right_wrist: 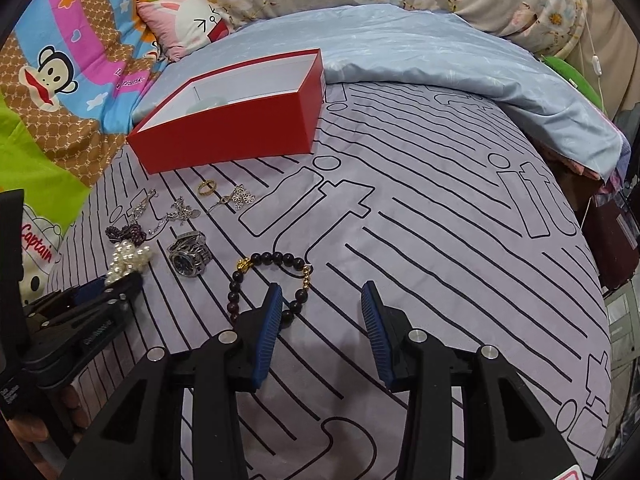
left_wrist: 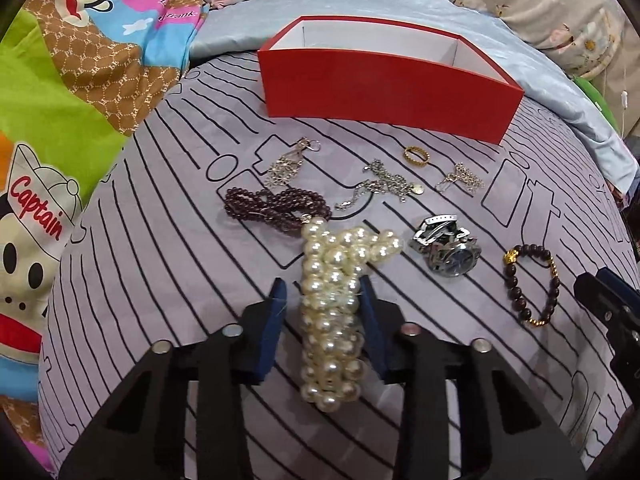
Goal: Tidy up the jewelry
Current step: 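Grasp the pearl bracelet with the left tool while the right tool approaches the bead bracelet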
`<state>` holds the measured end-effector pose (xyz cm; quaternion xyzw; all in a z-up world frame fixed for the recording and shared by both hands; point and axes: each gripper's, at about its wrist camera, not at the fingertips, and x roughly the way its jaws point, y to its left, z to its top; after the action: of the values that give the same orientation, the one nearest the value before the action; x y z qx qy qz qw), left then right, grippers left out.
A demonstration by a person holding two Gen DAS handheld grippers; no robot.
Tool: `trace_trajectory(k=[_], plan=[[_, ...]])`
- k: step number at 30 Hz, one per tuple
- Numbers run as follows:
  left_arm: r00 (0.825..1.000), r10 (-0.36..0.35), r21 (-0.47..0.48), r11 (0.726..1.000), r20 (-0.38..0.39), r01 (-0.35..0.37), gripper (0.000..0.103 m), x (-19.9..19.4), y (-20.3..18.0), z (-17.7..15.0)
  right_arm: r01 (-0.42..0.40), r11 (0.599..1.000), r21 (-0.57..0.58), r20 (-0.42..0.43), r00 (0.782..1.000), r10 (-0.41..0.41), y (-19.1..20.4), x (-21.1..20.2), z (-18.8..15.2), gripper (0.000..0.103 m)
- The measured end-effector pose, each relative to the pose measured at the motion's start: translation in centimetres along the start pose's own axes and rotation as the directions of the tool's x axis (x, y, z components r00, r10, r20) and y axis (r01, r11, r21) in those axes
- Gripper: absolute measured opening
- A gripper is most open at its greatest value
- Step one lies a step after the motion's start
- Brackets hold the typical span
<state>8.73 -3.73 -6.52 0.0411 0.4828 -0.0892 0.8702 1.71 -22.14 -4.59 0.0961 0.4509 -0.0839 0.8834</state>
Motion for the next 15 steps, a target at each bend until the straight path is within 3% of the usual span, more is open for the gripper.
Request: trace_trajectory(k=[6, 15], plan=[[0.998, -0.064, -0.04, 0.997, -0.01, 0.063, 0.028, -0.4, 1.3, 0.0, 0.004, 1.0, 0.002, -0.008, 1.0, -0.004, 0.0, 0.8, 0.1, 0.041], [0.995, -0.097, -0.059, 0.993, -0.002, 0.097, 0.027, -0.8, 1.5, -0.1, 0.002, 1.0, -0.011, -0.038, 0.999, -0.003, 0.3, 2.9, 0.5, 0.04]])
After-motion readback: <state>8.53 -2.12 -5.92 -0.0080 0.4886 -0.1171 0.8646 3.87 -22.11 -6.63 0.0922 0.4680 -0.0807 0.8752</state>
